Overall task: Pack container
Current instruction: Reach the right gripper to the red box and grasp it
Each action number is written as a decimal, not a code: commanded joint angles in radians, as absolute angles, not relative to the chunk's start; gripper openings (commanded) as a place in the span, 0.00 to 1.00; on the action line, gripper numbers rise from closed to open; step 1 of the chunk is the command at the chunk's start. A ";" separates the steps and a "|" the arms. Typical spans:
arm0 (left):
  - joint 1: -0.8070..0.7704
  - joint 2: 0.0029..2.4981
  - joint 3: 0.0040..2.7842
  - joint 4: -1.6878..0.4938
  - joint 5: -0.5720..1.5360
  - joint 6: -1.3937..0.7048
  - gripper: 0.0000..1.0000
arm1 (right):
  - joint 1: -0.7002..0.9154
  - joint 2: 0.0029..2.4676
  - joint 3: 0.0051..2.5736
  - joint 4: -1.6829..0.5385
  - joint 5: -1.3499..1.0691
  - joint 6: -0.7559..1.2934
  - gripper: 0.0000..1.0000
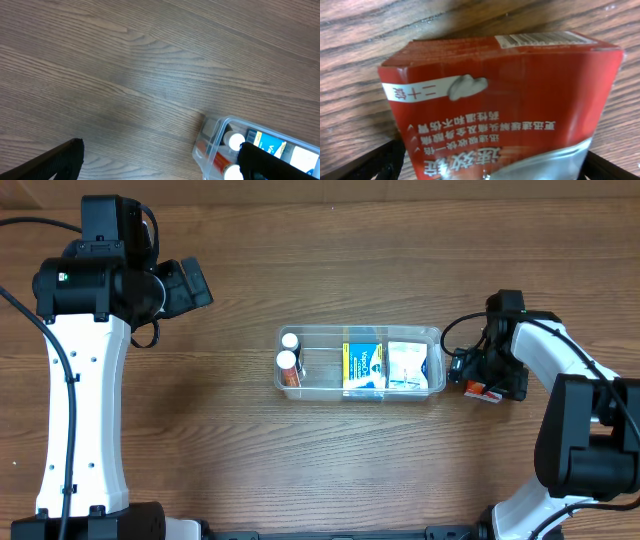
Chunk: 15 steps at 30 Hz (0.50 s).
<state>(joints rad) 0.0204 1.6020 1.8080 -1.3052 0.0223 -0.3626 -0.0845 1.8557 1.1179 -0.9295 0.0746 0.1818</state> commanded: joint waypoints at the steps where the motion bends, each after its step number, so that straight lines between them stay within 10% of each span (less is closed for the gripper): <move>1: 0.023 1.603 1.814 -1.306 0.011 -0.343 1.00 | -0.086 1.861 1.105 -0.923 0.077 0.174 0.95; 15: 0.023 1.603 1.814 -1.312 0.012 -0.343 1.00 | -0.086 1.861 1.200 -0.997 0.077 0.174 0.71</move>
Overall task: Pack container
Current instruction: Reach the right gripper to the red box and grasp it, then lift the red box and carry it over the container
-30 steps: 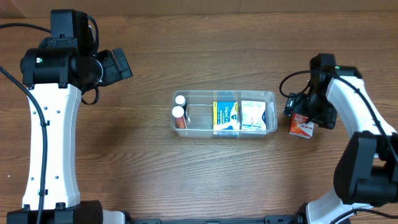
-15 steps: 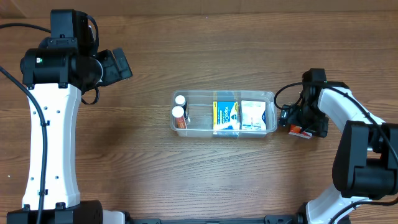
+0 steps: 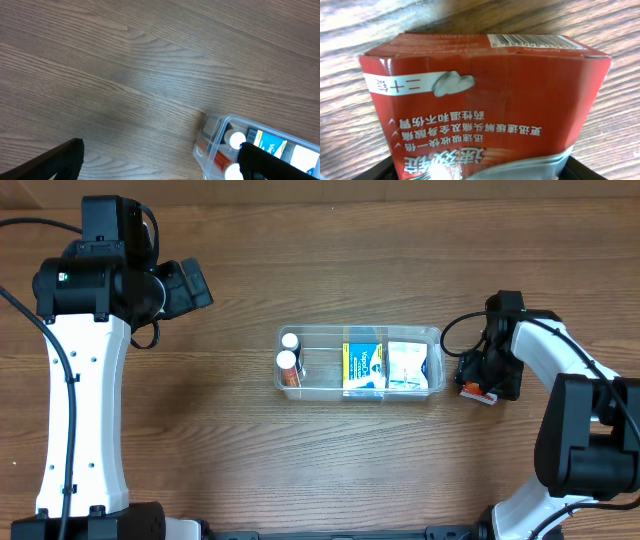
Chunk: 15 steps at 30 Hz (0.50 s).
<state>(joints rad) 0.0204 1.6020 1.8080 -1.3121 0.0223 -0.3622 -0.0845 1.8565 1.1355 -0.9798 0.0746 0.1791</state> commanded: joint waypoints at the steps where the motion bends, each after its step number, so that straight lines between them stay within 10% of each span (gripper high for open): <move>1: 0.023 1.603 1.814 -1.312 0.012 -0.344 1.00 | -0.086 1.861 1.216 -1.010 0.077 0.174 0.71; 15: 0.023 1.603 1.814 -1.311 0.012 -0.344 1.00 | -0.027 1.633 1.558 -1.262 -0.061 0.181 0.69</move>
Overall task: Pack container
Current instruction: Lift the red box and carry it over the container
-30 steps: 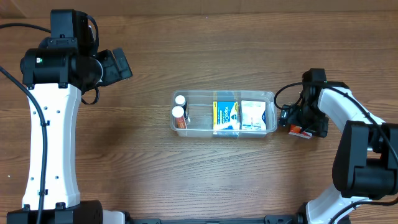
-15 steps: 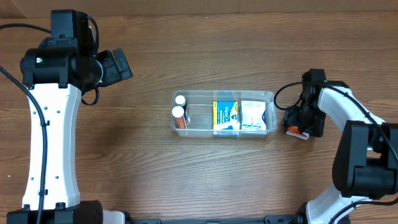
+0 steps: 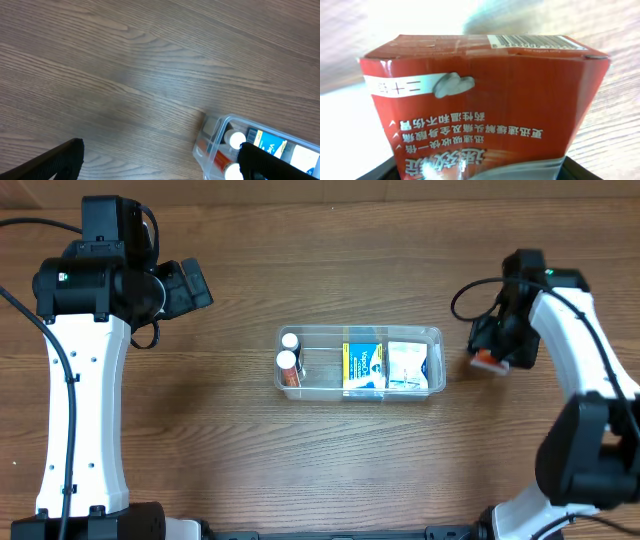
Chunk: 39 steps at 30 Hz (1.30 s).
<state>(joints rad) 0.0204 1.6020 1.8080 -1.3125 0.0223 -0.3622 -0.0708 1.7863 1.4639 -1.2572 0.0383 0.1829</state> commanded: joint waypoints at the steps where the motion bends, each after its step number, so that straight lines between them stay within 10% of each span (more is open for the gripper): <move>1: 0.023 1.603 1.814 -1.311 0.012 -0.344 1.00 | -0.009 1.597 1.569 -1.259 -0.076 0.181 0.69; 13: 0.023 1.603 1.814 -1.312 0.012 -0.344 1.00 | 0.265 1.498 1.532 -1.221 -0.081 0.218 0.69; 39: 0.023 1.603 1.814 -1.304 0.011 -0.344 1.00 | 0.274 1.791 1.330 -1.086 -0.111 0.228 0.70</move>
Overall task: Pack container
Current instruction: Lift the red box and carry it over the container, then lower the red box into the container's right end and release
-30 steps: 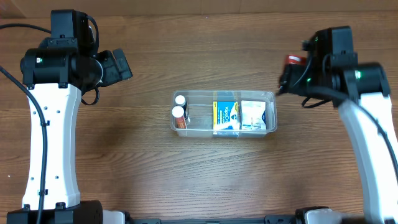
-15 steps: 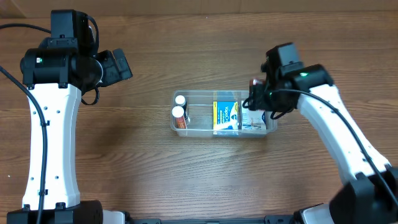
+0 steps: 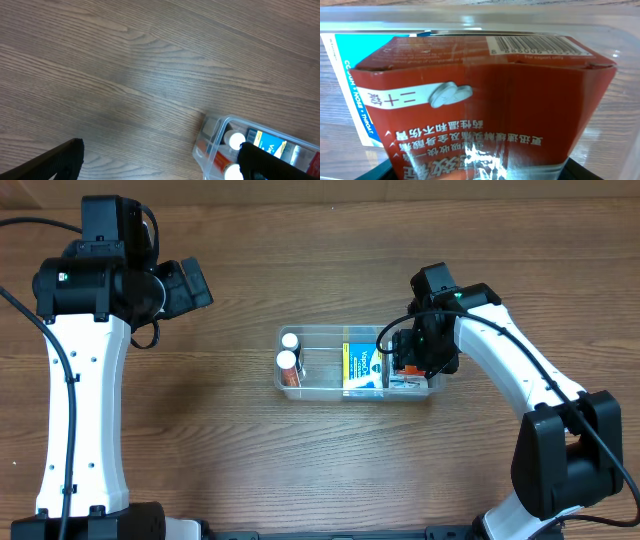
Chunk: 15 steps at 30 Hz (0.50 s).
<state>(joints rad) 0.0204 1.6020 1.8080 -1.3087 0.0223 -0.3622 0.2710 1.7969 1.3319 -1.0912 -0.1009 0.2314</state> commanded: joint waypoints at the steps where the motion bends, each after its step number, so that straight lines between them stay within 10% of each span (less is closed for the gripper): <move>1: 0.023 1.603 1.814 -1.304 0.011 -0.344 1.00 | 0.274 1.791 1.330 -1.087 -0.111 0.228 0.69; 8: 0.023 1.604 1.814 -1.304 0.012 -0.344 1.00 | 0.274 1.791 1.330 -1.103 -0.110 0.228 0.91; 15: 0.023 1.604 1.814 -1.304 0.012 -0.344 1.00 | 0.274 1.777 1.361 -1.102 -0.106 0.228 0.77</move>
<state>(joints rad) 0.0204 1.6020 1.8080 -1.3087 0.0223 -0.3622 0.2756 1.7969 1.3319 -1.1019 -0.1131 0.2272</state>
